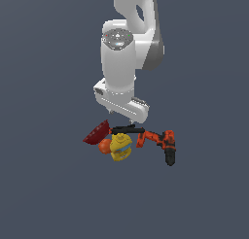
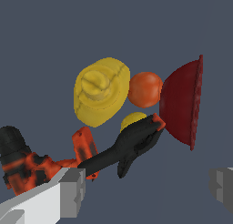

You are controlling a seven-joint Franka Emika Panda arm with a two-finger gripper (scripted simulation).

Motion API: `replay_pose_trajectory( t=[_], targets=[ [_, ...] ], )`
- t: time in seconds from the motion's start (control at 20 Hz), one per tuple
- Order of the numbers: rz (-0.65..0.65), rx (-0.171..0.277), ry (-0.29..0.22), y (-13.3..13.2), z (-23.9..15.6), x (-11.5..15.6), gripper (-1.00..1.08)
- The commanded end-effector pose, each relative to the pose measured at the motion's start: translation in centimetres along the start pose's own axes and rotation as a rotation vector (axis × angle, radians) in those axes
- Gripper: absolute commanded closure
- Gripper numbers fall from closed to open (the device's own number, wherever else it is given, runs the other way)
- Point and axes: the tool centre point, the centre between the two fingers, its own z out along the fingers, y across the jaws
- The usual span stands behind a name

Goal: Pick up a designated object from a clutter of objects.

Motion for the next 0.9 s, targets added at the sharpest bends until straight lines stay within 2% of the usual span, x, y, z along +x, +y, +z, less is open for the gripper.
replay_pose_trajectory(
  t=[0.0,0.85],
  targets=[
    [0.063,0.0,0.001,-0.1,1.2,-0.3,-0.92],
    [0.434,0.001,0.008,0.0,8.3,-2.5,-0.92]
  ],
)
